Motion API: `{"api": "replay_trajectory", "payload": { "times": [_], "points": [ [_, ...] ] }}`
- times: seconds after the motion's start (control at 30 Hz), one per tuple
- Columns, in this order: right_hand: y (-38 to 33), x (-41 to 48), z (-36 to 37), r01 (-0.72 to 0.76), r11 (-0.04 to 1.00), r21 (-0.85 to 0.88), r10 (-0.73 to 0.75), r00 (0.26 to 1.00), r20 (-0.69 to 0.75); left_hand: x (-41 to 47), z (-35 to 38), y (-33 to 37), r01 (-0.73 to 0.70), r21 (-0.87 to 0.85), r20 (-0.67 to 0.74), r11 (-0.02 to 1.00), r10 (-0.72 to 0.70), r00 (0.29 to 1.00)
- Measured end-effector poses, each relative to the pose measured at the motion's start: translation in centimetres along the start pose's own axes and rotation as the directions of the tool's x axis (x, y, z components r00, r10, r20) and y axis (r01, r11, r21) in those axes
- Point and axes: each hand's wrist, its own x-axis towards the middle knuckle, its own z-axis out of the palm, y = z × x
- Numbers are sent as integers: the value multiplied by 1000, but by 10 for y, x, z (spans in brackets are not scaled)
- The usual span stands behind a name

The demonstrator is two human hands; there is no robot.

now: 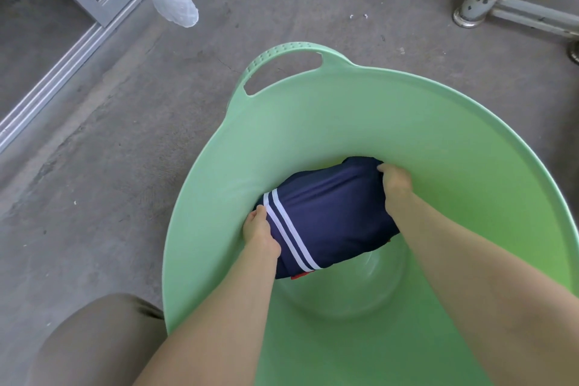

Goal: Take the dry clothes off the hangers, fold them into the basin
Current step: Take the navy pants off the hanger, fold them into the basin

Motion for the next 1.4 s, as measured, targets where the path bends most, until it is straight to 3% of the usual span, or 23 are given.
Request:
{"api": "replay_trajectory", "payload": {
  "times": [0.13, 0.23, 0.3, 0.37, 0.43, 0.5, 0.57, 0.67, 0.77, 0.87, 0.9, 0.93, 1.0, 1.03, 1.07, 1.1, 1.13, 1.2, 1.3, 1.33, 1.4],
  "points": [
    [-9, 2, 4, 2, 991, -135, 4, 999, 42, -7, 10, 9, 1, 51, -12, 999, -1, 1000],
    [-14, 4, 15, 167, 940, -296, -156, 986, 62, -9, 19, 19, -10, 96, -14, 995, 11, 1000],
    [-15, 3, 23, 183, 974, -132, -177, 983, 58, -7, 21, 20, -5, 135, -25, 991, 8, 1000],
    [-14, -3, 24, 75, 985, 158, -86, 994, 63, -3, 18, 18, 13, 123, -108, 992, 0, 994],
    [-9, -9, 18, -54, 932, 359, 26, 996, 81, -1, 16, 15, 23, 41, -129, 999, -18, 991],
    [0, -11, 13, -146, 860, 488, 116, 989, 91, -2, 15, 16, 52, -15, -109, 999, -53, 993],
    [7, -11, 8, -127, 848, 515, 100, 992, 80, -6, 15, 17, 63, -58, -64, 996, -67, 996],
    [7, -16, 1, 48, 934, 353, -58, 998, 17, -10, 16, 14, 34, -175, -75, 984, -48, 996],
    [9, -24, -9, 247, 957, 150, -237, 968, -77, -18, 9, 6, -92, -190, -108, 978, 73, 991],
    [16, -32, -14, 472, 865, -168, -497, 851, -169, -28, 8, -6, -295, 66, -219, 953, 302, 928],
    [19, -34, -14, 563, 767, -309, -623, 769, -144, -32, 9, -11, -374, 241, -225, 896, 426, 876],
    [22, -37, -12, 650, 627, -429, -744, 663, -83, -36, 8, -15, -457, 435, -178, 776, 572, 801],
    [28, -42, -3, 776, 310, -550, -881, 452, 141, -39, 7, -22, -616, 715, 93, 330, 829, 552],
    [32, -44, 2, 823, 157, -546, -881, 366, 299, -38, 7, -24, -658, 751, 298, 54, 861, 411],
    [37, -45, 7, 860, 24, -510, -818, 310, 484, -36, 6, -25, -662, 722, 512, -201, 799, 315],
    [42, -45, 10, 877, -81, -473, -698, 289, 655, -31, 4, -22, -648, 645, 697, -405, 660, 281],
    [48, -43, 10, 872, -156, -463, -557, 310, 771, -24, 1, -19, -624, 564, 812, -541, 499, 301],
    [54, -31, 4, 808, -186, -559, -400, 457, 794, -8, -5, -12, -583, 478, 866, -657, 240, 439],
    [56, -3, -13, 608, 32, -794, -329, 756, 566, 7, -6, -2, -543, 536, 787, -646, 151, 598],
    [56, 6, -20, 561, 105, -821, -262, 812, 521, 12, -4, -1, -545, 553, 774, -630, 146, 617],
    [57, 13, -28, 536, 152, -831, -176, 842, 510, 17, 2, 4, -561, 574, 758, -596, 129, 639]
  ]
}}
